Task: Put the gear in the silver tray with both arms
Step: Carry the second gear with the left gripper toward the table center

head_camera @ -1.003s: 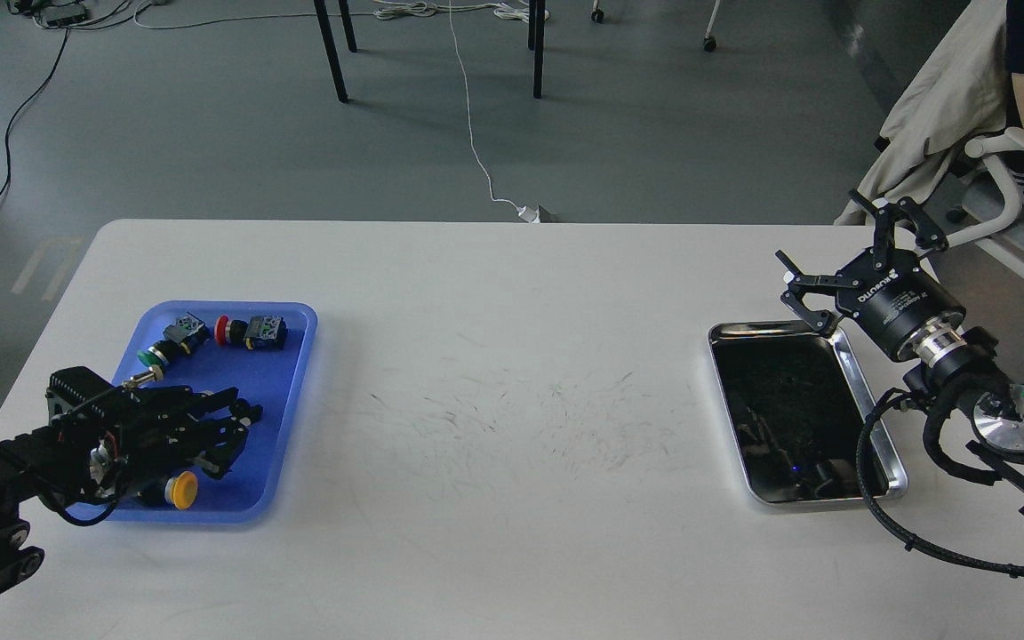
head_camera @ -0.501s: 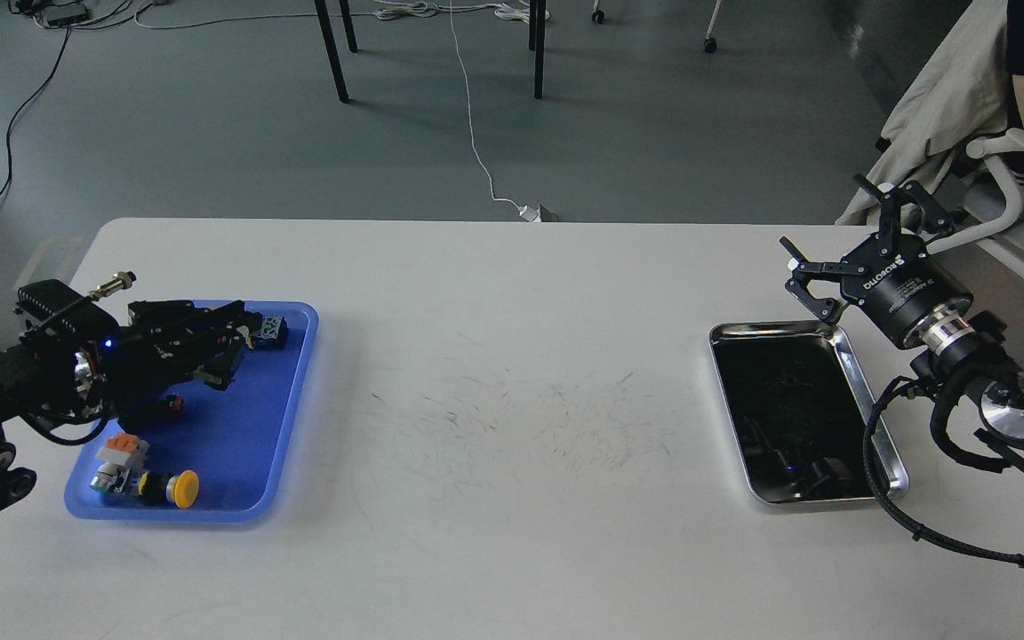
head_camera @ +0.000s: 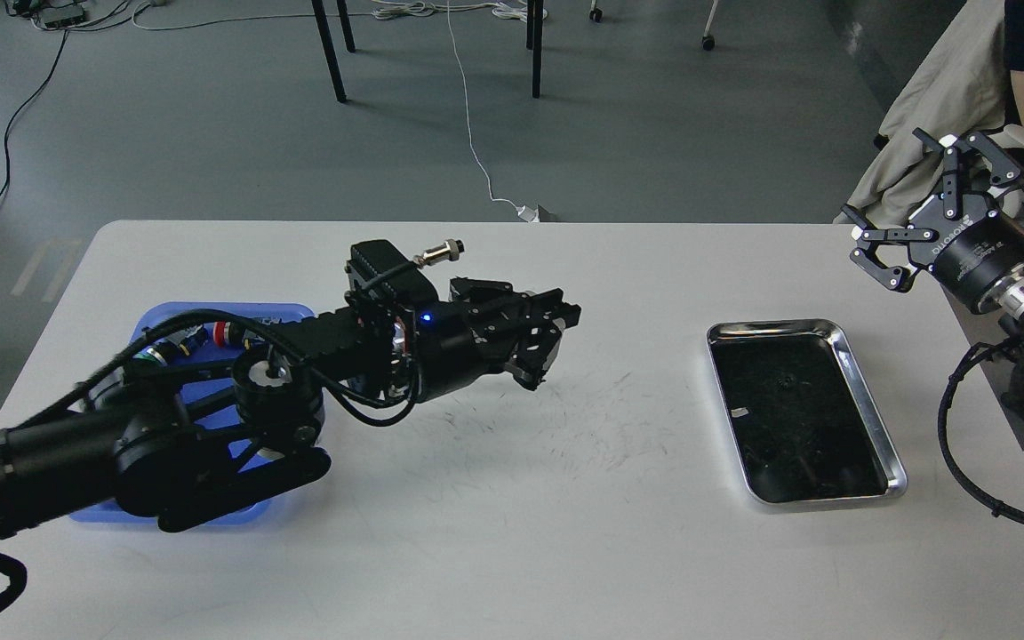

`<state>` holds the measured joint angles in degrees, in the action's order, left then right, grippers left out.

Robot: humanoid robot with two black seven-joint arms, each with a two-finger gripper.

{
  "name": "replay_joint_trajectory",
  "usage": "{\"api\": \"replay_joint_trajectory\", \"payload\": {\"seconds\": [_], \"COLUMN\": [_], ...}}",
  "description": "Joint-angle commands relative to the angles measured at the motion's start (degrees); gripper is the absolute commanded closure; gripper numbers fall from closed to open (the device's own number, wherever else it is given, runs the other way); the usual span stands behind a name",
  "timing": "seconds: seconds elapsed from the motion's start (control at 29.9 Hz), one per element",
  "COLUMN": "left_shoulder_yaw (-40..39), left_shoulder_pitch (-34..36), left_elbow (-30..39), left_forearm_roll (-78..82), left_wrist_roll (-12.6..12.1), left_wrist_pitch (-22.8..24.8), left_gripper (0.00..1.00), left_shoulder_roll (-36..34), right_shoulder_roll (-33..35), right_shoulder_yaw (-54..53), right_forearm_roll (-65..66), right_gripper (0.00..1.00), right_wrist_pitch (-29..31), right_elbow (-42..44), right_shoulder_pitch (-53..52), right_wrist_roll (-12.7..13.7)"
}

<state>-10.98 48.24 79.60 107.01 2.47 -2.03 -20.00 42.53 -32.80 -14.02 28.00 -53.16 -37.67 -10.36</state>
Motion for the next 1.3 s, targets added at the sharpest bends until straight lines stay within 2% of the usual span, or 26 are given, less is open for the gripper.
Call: {"api": "replay_joint_trajectory", "payload": {"seconds": [0.0,0.2,0.27,0.53,1.04,1.17,1.27], "left_shoulder_yaw": [-0.1,0.4,0.4,0.4,1.1,1.1,1.1], "left_shoulder_pitch": [-2.7,-6.6,-7.7,-9.9,-10.8,-10.9,-11.0], "left_elbow": [-6.9,-13.8,-16.4,-23.3,-26.5,-25.7,-24.9], "left_forearm_roll": [2.5,5.9,7.5,8.2,7.7,7.7,7.6], "left_wrist_roll": [0.4,0.9,2.0,3.4,3.7,3.6,3.6], "left_wrist_pitch": [0.2,0.1,0.1,-0.5,-0.6,-0.7,-1.7], "left_gripper": [0.94,0.94,0.94,0.94,0.91,0.84,0.62], "left_shoulder_roll": [9.3,18.3,20.0,20.0,20.0,20.0,20.0], "right_shoulder_roll": [1.0,1.7,1.7,1.7,1.8,1.8,1.8], "right_shoulder_yaw": [-0.1,-0.6,-0.6,-0.6,-0.7,-0.7,-0.6], "right_forearm_roll": [0.0,-0.1,-0.1,-0.1,-0.1,-0.1,-0.1], "right_gripper": [0.03,0.03,0.03,0.03,0.03,0.03,0.03], "right_wrist_pitch": [0.0,0.0,0.0,0.0,0.0,0.0,0.0], "right_elbow": [0.0,0.0,-0.1,-0.1,-0.2,-0.3,-0.5], "right_shoulder_pitch": [0.4,0.5,0.6,0.6,0.6,0.7,0.7], "right_wrist_roll": [0.0,0.0,0.0,-0.1,-0.1,-0.1,-0.1]}}
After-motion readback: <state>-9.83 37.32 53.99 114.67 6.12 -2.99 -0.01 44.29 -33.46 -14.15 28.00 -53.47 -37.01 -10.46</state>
